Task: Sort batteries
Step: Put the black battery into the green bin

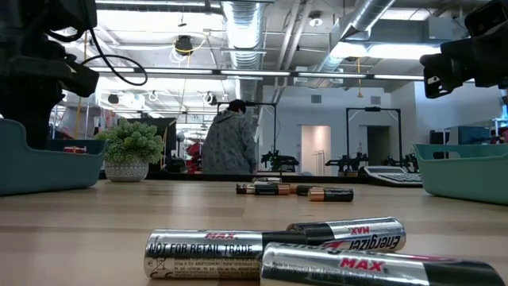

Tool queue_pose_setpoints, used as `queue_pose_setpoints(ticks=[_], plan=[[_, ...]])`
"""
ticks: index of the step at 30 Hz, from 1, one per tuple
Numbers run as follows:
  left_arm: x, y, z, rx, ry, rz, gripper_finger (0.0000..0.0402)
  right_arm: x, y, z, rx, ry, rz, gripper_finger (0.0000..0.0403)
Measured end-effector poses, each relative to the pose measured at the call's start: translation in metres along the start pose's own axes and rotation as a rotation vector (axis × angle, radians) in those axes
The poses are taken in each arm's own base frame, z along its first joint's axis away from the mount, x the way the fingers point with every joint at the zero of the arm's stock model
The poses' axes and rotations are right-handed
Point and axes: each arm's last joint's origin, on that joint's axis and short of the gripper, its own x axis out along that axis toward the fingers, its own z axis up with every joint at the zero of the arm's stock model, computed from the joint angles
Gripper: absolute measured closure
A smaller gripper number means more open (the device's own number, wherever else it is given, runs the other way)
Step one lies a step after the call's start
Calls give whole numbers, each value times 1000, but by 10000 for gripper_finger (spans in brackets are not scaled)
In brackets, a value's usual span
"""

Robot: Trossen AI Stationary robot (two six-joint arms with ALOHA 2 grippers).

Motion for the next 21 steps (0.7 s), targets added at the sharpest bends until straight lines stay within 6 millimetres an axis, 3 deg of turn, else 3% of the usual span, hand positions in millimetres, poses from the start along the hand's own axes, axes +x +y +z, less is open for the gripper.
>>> queue_pose_setpoints(ticks=[21], plan=[[-6,-4,2,-122,31,-48,262,0,0,0,0,0,-3,251]])
